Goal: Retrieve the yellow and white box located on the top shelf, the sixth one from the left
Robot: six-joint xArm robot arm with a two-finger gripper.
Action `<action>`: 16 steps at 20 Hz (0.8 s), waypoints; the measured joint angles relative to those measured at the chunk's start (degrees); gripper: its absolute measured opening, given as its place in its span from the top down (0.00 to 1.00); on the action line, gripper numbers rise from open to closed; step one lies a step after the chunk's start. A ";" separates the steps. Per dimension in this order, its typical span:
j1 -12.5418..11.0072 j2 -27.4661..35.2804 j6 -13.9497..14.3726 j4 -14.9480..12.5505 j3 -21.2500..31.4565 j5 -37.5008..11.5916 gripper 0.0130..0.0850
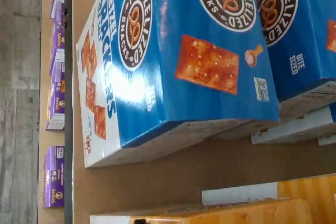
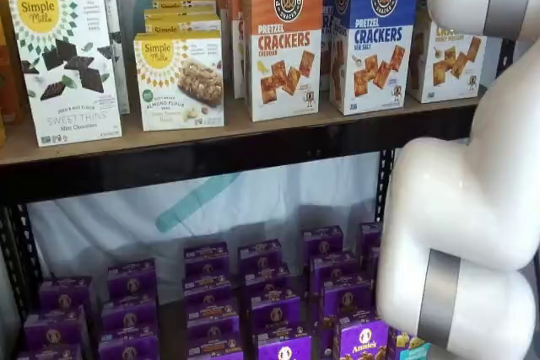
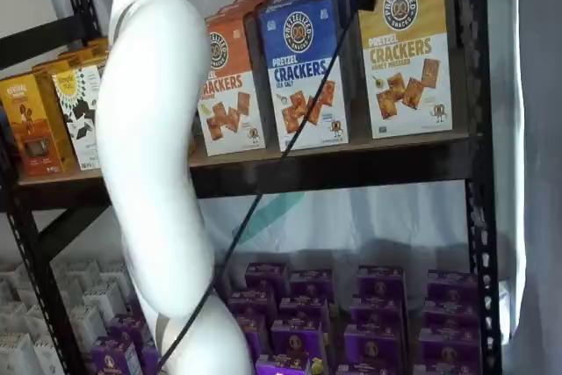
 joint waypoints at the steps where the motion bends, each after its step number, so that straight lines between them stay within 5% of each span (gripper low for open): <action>1: 0.14 -0.15 -0.05 -0.18 0.23 -0.33 0.00; 16: 3.09 0.27 -0.09 -6.28 -0.30 -0.88 0.00</action>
